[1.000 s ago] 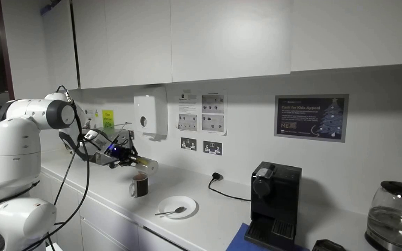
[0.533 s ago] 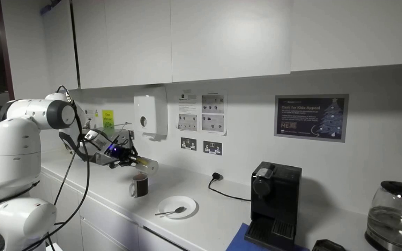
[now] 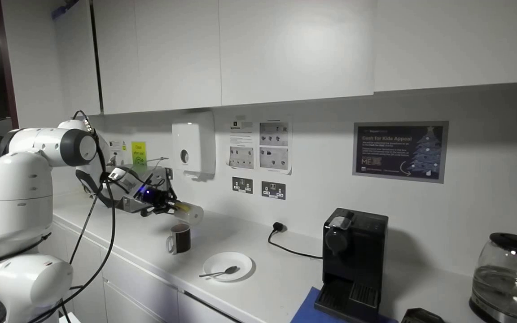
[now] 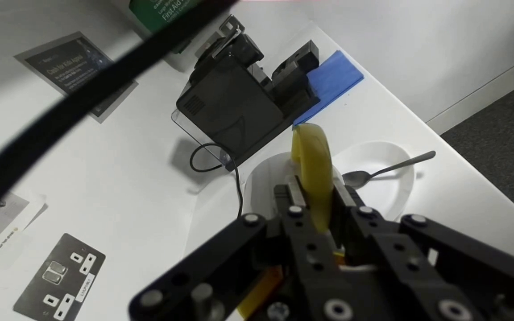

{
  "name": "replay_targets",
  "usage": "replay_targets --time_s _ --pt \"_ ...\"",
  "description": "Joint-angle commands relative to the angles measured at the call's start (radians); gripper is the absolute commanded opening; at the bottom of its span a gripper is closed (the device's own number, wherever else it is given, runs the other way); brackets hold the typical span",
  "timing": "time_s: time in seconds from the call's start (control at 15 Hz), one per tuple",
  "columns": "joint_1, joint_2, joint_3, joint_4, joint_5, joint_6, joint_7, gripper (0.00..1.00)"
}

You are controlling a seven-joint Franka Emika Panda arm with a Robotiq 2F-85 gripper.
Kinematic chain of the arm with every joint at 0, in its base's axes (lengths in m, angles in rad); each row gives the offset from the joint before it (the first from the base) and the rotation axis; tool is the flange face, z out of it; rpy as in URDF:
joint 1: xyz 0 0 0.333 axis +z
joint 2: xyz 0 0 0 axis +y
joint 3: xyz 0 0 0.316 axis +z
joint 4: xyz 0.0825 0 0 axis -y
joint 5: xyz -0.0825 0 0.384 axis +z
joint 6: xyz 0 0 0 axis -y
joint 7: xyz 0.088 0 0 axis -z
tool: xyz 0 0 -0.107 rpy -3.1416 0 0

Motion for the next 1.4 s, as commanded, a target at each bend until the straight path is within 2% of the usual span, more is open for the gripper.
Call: replay_targets --time_s 0.0,1.33 --pt "0.014 0.005 0.007 0.019 -0.047 -0.081 -0.036 0.04" --pt "0.022 0.036 0.007 0.026 -0.097 -0.118 -0.067 0.04"
